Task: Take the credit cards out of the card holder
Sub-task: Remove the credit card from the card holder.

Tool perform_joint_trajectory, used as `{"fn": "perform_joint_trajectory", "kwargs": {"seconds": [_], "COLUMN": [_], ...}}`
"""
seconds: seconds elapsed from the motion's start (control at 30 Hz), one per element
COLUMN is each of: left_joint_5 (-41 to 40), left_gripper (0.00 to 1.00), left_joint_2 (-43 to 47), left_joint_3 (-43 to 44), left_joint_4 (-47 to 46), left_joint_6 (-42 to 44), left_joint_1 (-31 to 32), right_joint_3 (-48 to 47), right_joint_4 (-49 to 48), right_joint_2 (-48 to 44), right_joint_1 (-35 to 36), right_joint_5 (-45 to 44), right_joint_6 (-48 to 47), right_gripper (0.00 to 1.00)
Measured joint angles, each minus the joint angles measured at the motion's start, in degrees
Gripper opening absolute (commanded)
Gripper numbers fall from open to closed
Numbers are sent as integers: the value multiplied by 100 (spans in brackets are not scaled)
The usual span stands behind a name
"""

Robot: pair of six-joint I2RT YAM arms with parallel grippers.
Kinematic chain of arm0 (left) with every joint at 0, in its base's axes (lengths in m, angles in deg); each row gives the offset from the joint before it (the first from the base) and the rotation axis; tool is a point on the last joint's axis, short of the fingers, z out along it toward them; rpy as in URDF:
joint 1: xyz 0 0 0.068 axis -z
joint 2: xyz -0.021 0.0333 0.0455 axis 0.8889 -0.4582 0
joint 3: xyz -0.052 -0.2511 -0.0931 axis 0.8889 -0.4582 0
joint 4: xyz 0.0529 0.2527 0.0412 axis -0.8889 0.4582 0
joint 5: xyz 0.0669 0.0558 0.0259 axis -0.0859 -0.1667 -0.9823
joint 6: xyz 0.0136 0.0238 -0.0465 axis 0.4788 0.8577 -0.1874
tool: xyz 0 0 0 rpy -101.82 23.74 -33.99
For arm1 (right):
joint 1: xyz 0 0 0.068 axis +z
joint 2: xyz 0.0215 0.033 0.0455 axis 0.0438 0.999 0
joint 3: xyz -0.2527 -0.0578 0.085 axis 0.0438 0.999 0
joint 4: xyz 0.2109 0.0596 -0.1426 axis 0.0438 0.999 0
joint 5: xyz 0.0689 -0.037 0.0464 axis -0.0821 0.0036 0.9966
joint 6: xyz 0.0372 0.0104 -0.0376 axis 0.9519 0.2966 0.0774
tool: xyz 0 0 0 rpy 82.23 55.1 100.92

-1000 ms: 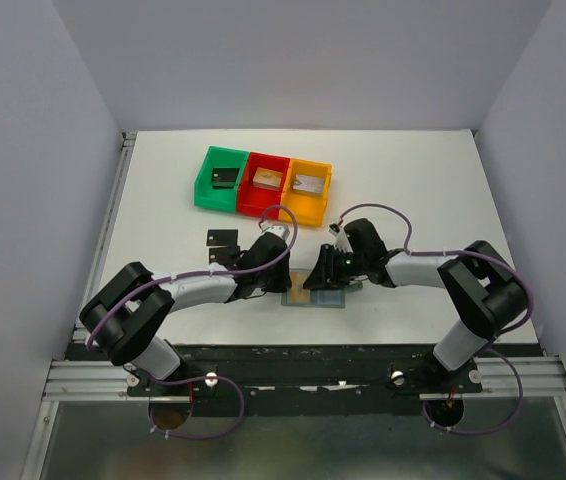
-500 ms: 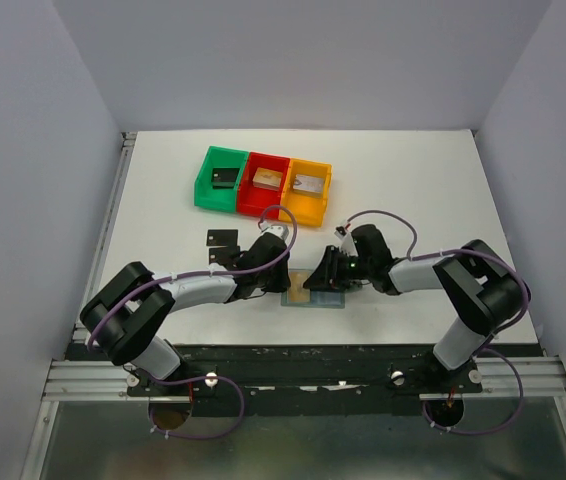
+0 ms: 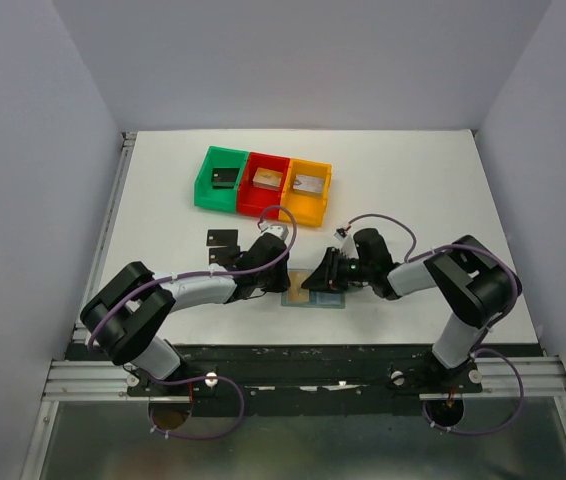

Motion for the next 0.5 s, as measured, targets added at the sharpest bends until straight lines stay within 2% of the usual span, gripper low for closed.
{"fn": "perform_joint_trajectory", "kwargs": {"seconds": [0.5], "left_joint_5": [22], "left_gripper": [7], "left_joint_2": [-13], "left_joint_3": [-146], "left_joint_4": [-389], "left_joint_6": [-107], "left_joint_1": [-28], "right_joint_3": [28], "right_joint_4": [-599], "right_joint_2": [289], "right_joint_1": [-11], "right_joint_5": [271], "right_joint_6": [280], "right_gripper": [40]}}
